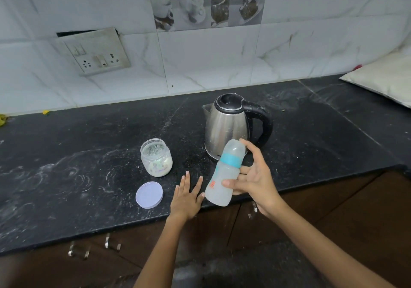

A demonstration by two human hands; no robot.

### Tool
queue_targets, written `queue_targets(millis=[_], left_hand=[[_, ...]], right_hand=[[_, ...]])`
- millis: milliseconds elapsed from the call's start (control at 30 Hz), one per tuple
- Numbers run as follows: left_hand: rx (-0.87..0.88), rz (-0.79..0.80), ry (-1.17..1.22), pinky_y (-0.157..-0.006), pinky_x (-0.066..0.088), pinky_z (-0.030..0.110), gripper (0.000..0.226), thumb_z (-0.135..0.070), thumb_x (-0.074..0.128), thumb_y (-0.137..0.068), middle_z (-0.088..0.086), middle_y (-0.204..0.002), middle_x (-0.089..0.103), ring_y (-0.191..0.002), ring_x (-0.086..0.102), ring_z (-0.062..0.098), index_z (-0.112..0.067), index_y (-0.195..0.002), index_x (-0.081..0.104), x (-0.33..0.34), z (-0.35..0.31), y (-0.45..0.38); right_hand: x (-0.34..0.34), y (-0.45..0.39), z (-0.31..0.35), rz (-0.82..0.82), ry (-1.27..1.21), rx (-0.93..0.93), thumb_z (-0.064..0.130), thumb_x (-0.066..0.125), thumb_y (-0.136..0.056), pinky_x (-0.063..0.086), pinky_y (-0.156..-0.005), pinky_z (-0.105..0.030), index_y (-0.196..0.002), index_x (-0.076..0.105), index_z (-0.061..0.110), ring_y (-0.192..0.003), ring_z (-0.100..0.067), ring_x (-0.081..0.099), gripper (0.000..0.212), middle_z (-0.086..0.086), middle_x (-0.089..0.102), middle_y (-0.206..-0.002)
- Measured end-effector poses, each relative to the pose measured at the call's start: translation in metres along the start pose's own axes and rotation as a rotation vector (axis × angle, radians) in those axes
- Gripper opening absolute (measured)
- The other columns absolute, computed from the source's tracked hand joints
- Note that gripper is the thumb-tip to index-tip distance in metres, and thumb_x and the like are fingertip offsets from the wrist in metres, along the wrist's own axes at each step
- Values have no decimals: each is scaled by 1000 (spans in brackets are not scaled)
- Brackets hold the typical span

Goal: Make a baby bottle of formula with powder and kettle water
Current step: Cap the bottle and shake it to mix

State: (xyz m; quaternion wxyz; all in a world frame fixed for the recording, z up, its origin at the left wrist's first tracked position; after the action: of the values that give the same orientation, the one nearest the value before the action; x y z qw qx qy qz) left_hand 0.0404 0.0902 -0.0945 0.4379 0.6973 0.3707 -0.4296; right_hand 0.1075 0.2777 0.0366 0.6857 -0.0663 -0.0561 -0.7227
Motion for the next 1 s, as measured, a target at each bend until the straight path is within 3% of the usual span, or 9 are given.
queue_targets(millis=[133,267,400,533,567,700,833,1000], left_hand=[[-10,-17,8,-120,-1,42,57,-44,22,-103,10,-158,-24,-148,-16,26,-33,-152,-6,0,-1,1],[-7,11,-8,-120,-3,42,60,-41,26,-103,9,-157,-27,-147,-18,25,-33,-151,-9,0,0,0],[-12,-5,21,-120,-1,42,58,-43,23,-103,8,-158,-26,-148,-18,25,-33,-151,-7,0,-1,1],[0,12,-16,-120,-2,43,63,-41,29,-102,10,-157,-27,-147,-19,26,-32,-151,-10,0,0,0],[4,10,-10,-120,-1,44,63,-41,28,-102,10,-157,-27,-147,-19,26,-32,-151,-9,1,-1,-1],[-2,-14,19,-120,0,43,58,-44,23,-103,9,-158,-25,-148,-17,25,-33,-151,-7,1,-2,-1],[5,14,-7,-120,-2,43,64,-43,29,-102,9,-157,-28,-147,-19,26,-32,-151,-10,0,1,0],[-5,-17,25,-120,-1,42,59,-43,24,-103,9,-158,-24,-148,-16,25,-31,-152,-6,-2,-2,2]], right_hand=[[-11,-2,4,-176,-82,-57,6,85,-62,61,-66,-44,-135,38,44,-98,-31,72,94,-15,71,-113],[7,10,-9,15,-38,28,0,85,-63,61,-66,-44,-134,37,45,-98,-33,72,97,-15,73,-110],[-6,3,0,-157,-86,-30,1,83,-67,61,-68,-46,-137,34,41,-101,-33,71,95,-19,68,-117],[7,16,-9,83,-7,39,1,87,-64,61,-65,-40,-131,37,51,-98,-31,72,98,-14,73,-112],[6,17,-7,74,-13,31,2,87,-64,61,-65,-39,-132,37,50,-98,-30,72,97,-13,73,-111],[-13,5,3,-210,-112,-28,1,80,-71,62,-68,-43,-140,31,42,-101,-28,72,94,-15,69,-117],[3,21,-7,85,-34,72,2,87,-65,61,-67,-44,-134,35,50,-100,-32,71,99,-16,72,-112],[-8,8,4,-190,-179,20,8,81,-67,60,-74,-53,-141,29,44,-104,-33,70,97,-18,70,-114]])
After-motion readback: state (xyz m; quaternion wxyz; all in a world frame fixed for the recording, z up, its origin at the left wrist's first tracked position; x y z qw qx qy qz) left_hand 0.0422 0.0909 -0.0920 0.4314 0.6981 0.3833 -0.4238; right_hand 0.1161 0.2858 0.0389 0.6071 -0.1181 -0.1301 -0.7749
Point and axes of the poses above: each hand's wrist, its own y-axis away from the middle knuckle, its own x-axis out of the palm, z = x × y, the point moved 2 cm from there along -y, towards the middle knuckle
